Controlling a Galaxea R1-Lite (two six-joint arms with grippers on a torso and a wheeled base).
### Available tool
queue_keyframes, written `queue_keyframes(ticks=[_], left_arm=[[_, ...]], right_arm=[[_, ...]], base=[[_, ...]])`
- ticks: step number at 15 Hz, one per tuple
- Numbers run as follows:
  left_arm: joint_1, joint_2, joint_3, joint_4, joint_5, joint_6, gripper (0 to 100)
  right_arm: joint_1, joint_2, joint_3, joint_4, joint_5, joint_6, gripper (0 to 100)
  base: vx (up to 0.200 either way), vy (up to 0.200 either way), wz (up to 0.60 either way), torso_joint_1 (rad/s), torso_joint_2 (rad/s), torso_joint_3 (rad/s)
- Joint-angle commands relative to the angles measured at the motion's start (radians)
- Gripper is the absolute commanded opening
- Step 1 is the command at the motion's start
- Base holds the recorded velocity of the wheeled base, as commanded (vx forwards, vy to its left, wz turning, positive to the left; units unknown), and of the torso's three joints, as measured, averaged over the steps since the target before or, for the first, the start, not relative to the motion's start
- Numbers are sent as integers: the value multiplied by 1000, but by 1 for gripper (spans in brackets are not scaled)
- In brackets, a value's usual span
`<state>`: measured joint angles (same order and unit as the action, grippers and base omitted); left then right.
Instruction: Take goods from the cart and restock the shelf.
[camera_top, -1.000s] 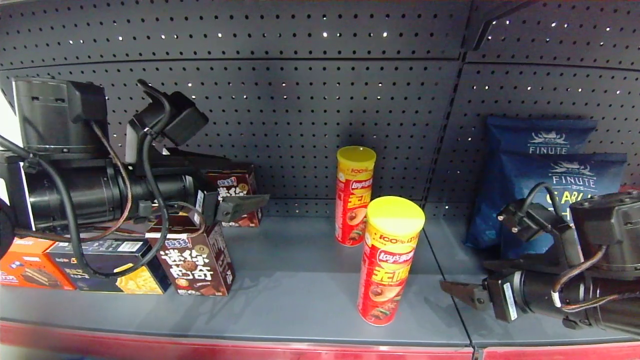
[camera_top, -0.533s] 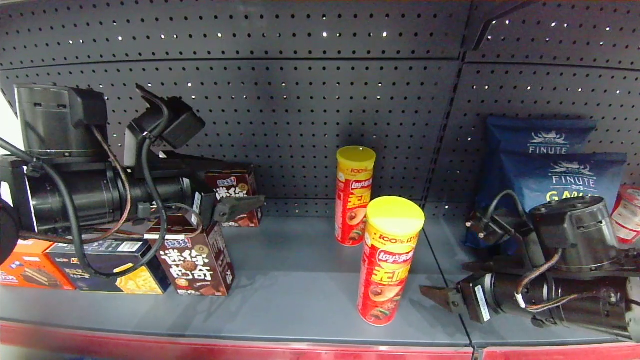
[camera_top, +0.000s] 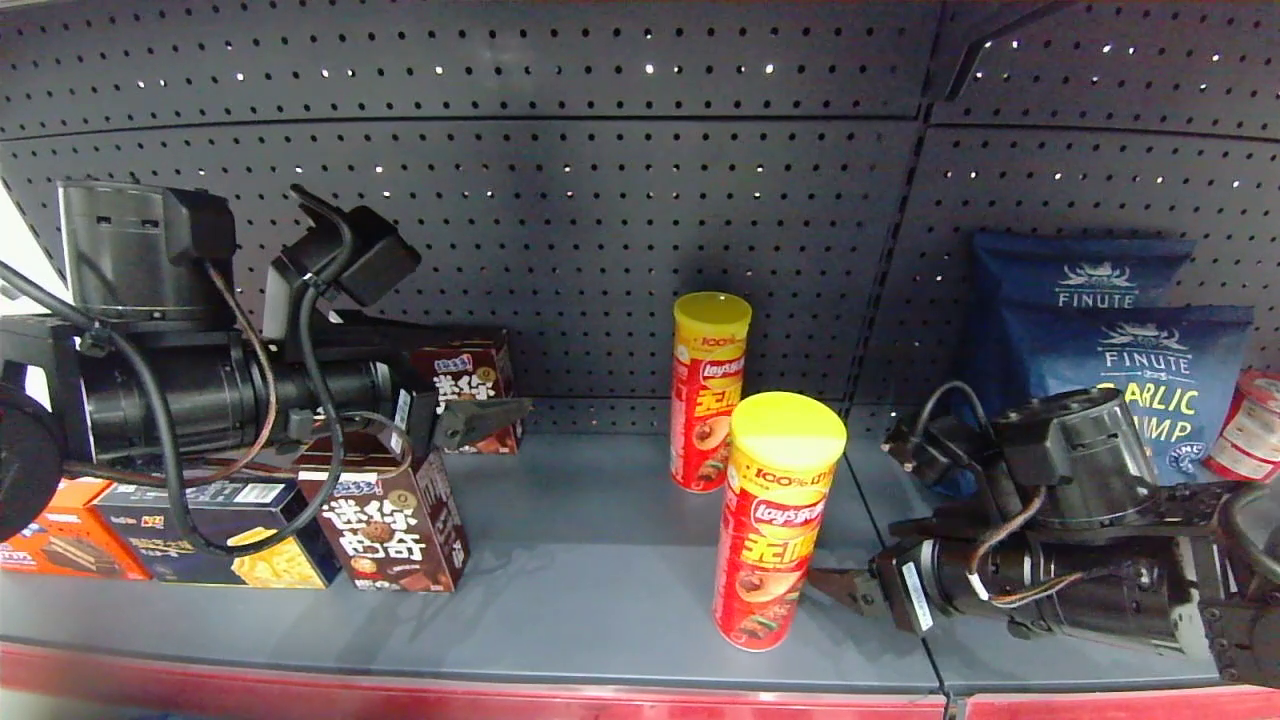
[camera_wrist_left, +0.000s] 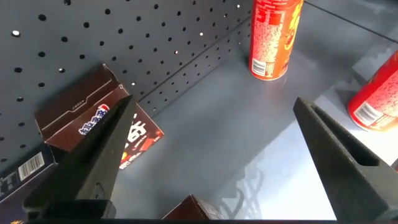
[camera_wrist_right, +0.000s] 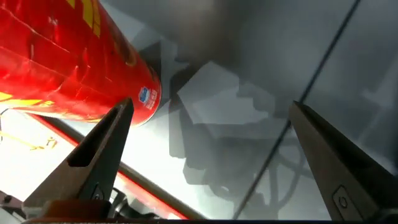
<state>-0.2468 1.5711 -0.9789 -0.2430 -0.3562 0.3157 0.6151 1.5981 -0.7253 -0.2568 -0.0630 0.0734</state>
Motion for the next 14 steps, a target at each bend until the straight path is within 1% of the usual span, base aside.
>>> queue_keyframes(ticks=[1, 8, 14], left_arm=[[0, 7, 2, -1, 0, 2, 100], [0, 9, 6, -1, -1, 2, 100], [1, 7, 8, 1, -1, 2, 100]], right_arm=[[14, 26, -9, -19, 0, 0, 100], [31, 57, -19, -35, 0, 0, 100], [20, 57, -22, -36, -1, 0, 100]], base=[[0, 0, 0, 0, 0, 0], [0, 0, 0, 0, 0, 0], [0, 0, 0, 0, 0, 0]])
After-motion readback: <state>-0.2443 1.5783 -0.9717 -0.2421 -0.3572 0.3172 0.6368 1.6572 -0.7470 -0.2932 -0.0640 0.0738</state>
